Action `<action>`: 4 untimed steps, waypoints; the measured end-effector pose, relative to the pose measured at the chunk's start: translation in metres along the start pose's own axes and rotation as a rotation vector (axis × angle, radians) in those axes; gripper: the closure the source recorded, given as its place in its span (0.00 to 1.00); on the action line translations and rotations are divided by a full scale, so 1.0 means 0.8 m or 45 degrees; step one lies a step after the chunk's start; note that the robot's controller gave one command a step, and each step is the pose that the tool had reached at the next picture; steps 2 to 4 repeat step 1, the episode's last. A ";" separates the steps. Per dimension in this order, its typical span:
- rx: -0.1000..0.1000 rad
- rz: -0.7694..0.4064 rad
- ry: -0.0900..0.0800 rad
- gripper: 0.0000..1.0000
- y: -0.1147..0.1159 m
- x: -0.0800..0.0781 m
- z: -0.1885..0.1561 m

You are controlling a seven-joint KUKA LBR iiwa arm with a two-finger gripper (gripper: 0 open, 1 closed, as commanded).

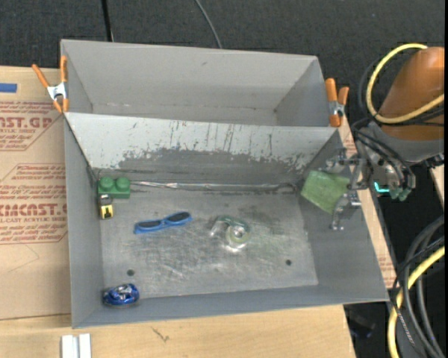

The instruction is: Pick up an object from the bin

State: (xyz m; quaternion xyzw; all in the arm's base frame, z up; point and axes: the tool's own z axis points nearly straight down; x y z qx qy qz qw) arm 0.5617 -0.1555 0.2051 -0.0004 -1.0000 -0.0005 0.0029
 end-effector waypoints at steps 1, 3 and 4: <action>0.002 -0.003 -0.010 1.00 0.001 -0.002 -0.005; 0.002 -0.003 -0.010 1.00 0.001 -0.002 -0.005; 0.002 -0.003 -0.010 1.00 0.001 -0.002 -0.005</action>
Offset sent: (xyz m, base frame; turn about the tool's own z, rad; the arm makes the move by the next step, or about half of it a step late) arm 0.0000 0.0000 0.0000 0.0000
